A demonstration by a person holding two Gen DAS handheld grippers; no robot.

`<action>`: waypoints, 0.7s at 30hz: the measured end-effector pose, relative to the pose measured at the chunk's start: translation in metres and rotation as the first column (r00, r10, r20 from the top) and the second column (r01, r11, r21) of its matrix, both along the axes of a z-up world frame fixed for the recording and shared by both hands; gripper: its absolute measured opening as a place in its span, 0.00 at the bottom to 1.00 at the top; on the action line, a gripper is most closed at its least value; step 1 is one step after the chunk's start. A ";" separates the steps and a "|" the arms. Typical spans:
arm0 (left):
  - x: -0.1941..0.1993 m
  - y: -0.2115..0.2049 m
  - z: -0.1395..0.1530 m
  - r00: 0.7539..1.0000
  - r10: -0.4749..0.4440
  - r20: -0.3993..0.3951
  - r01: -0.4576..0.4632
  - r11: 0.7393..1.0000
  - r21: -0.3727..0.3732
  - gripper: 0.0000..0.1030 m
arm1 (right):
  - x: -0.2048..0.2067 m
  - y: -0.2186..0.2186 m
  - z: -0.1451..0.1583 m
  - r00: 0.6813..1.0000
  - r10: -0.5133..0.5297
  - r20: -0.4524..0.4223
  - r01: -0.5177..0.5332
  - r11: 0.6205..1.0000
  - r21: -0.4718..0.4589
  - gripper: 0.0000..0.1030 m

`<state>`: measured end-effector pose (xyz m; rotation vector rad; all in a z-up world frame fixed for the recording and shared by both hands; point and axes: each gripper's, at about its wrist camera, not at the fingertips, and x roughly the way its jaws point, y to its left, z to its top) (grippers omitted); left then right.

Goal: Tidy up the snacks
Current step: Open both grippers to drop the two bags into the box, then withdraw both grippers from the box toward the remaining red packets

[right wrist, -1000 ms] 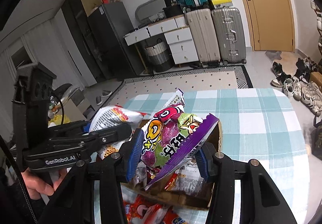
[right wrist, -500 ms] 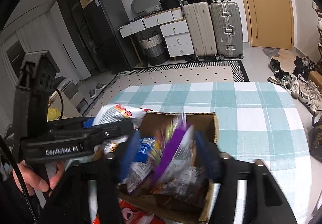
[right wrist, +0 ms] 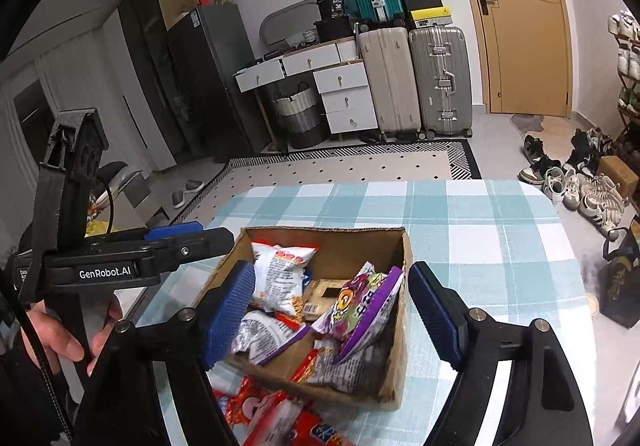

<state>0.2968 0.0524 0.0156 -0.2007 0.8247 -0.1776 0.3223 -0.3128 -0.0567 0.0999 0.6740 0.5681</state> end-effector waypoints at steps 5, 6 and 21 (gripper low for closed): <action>-0.031 0.007 0.014 0.999 0.034 0.037 -0.034 0.999 0.002 0.76 | -0.021 -0.006 0.012 1.000 -0.001 0.023 0.001 1.000 0.011 0.78; -0.039 0.007 0.017 0.998 0.041 0.048 -0.041 0.999 0.010 0.77 | -0.027 -0.007 0.015 1.000 -0.002 0.029 0.001 1.000 0.015 0.78; -0.124 0.003 0.048 0.990 0.076 0.117 -0.082 0.995 0.055 0.80 | -0.100 -0.023 0.035 0.996 0.002 0.084 -0.005 0.999 0.034 0.81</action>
